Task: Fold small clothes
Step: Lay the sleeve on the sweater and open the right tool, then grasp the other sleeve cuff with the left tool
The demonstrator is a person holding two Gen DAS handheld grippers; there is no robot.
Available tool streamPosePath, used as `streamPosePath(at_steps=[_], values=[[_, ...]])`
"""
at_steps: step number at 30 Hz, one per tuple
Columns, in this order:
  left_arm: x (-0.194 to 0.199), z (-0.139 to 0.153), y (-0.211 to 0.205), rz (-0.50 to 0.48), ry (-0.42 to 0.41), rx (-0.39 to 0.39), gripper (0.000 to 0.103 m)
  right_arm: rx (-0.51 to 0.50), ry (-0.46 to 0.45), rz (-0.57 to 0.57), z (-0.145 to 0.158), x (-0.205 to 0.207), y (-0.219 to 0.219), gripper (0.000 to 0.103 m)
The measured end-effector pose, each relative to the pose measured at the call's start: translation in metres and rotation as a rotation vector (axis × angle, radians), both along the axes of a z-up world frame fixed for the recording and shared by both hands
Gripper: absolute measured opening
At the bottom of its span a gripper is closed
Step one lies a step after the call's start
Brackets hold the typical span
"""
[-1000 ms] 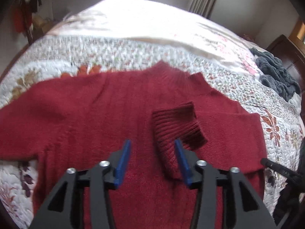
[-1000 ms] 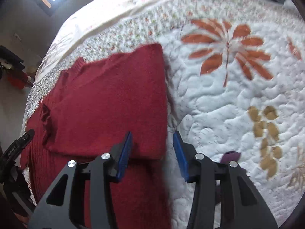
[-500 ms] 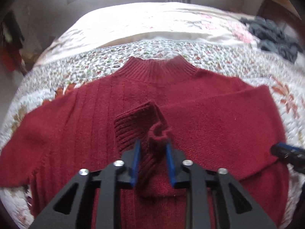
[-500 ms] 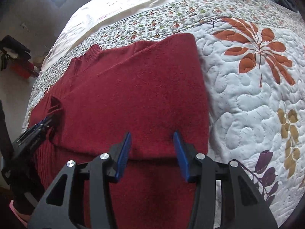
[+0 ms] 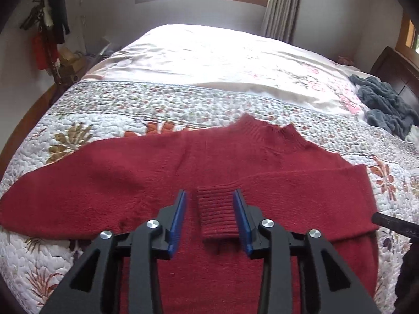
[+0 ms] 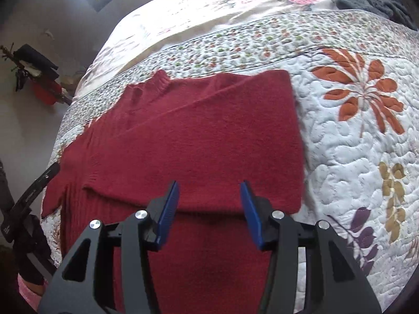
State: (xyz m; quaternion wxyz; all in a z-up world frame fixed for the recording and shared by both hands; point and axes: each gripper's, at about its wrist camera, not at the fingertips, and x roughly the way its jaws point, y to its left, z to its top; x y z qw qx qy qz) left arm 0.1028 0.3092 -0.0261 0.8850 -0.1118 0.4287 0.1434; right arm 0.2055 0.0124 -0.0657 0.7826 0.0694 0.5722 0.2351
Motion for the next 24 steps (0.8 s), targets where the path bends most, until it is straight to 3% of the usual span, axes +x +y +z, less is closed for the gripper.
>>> streamPosePath(at_steps=[5, 9, 12, 17, 20, 24], values=[[0.025, -0.037, -0.025, -0.078, 0.088, -0.035, 0.038, -0.061, 0.035, 0.034, -0.020, 0.002, 0.020, 0.048], [0.034, -0.073, -0.027, -0.083, 0.175, -0.048, 0.038, -0.090, 0.067, 0.038, -0.046, 0.005, 0.025, 0.049], [0.032, -0.085, -0.024, -0.092, 0.170, -0.057, 0.040, -0.089, 0.056, 0.042, -0.051, 0.003, 0.026, 0.051], [0.026, -0.075, -0.014, -0.077, 0.158, -0.127, 0.040, -0.080, 0.069, 0.024, -0.042, 0.002, 0.023, 0.052], [-0.003, -0.050, 0.009, -0.031, 0.096, -0.180, 0.044, -0.037, 0.033, 0.045, -0.014, -0.015, 0.022, 0.059], [-0.057, -0.029, 0.055, 0.060, 0.048, -0.167, 0.052, -0.047, 0.006, 0.115, 0.006, -0.048, 0.031, 0.063]])
